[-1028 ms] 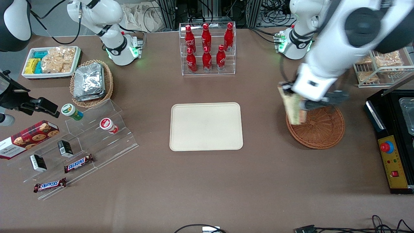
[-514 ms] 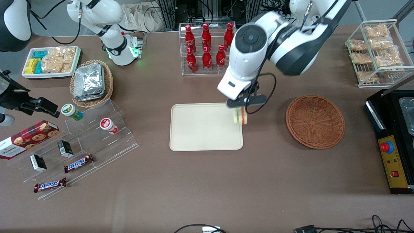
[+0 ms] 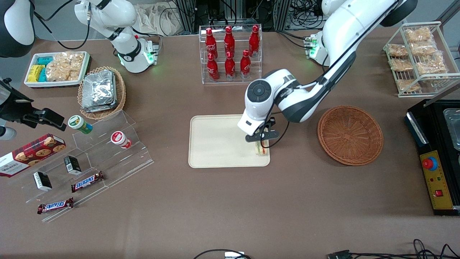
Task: Place sandwich from basket to tray
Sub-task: 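Lower the held sandwich onto the cream tray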
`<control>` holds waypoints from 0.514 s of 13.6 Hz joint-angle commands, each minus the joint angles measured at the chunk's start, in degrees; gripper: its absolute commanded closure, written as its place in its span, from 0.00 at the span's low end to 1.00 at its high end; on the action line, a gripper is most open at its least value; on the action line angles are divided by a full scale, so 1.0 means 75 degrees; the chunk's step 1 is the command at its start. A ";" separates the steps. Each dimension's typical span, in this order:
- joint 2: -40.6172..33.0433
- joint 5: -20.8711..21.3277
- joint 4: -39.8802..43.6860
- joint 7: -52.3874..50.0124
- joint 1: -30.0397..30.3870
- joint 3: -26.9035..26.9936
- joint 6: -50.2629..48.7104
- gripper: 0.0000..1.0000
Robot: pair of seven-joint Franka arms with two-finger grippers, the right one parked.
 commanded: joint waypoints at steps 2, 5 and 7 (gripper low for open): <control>0.0523 0.0514 0.0050 -0.0341 -0.0146 -0.0045 0.0449 0.93; 0.0641 0.0762 0.0002 -0.0376 -0.0134 -0.0045 0.0474 0.72; 0.0688 0.0762 -0.0009 -0.0376 -0.0123 -0.0033 0.0474 0.00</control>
